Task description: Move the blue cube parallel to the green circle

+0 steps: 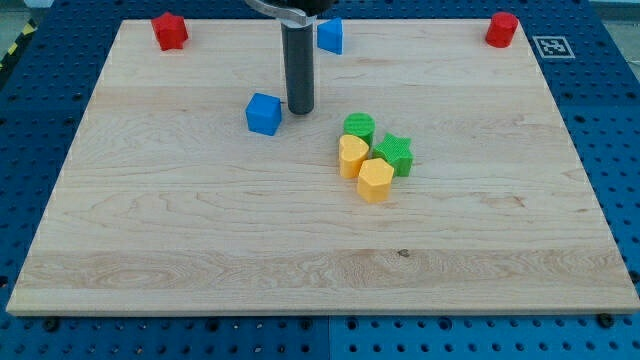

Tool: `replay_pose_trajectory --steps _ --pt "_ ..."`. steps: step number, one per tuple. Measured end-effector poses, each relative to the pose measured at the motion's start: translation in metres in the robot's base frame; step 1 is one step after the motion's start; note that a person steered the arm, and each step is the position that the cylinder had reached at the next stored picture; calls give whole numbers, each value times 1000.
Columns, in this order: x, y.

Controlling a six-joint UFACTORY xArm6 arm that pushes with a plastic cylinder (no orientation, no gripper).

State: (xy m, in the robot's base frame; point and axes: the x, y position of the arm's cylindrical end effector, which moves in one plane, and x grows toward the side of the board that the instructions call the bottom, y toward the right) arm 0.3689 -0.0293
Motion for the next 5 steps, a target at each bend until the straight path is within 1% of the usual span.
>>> replay_pose_trajectory --steps 1,2,3,5 --pt "24 -29" --pt "28 -36" --pt "-4 -36" --pt "40 -67"
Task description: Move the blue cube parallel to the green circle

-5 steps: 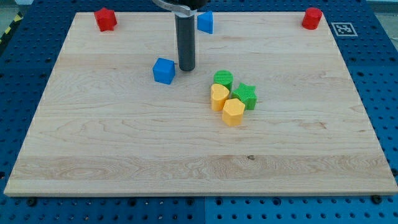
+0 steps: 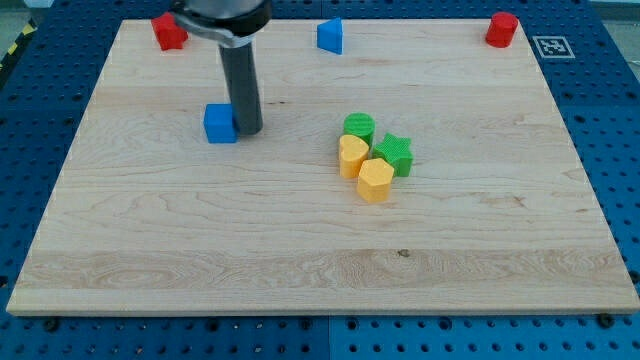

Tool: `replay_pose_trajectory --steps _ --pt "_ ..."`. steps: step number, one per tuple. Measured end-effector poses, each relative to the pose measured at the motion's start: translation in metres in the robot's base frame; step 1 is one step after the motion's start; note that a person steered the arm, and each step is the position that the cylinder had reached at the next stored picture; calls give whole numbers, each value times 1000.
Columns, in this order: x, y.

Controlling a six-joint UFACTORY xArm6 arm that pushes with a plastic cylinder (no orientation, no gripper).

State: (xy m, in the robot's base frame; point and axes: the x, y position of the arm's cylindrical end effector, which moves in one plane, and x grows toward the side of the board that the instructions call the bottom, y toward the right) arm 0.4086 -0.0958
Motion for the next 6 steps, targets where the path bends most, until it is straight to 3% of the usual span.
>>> replay_pose_trajectory --steps 2,4,6 --pt "-8 -4" --pt "-28 -47" --pt "-8 -61"
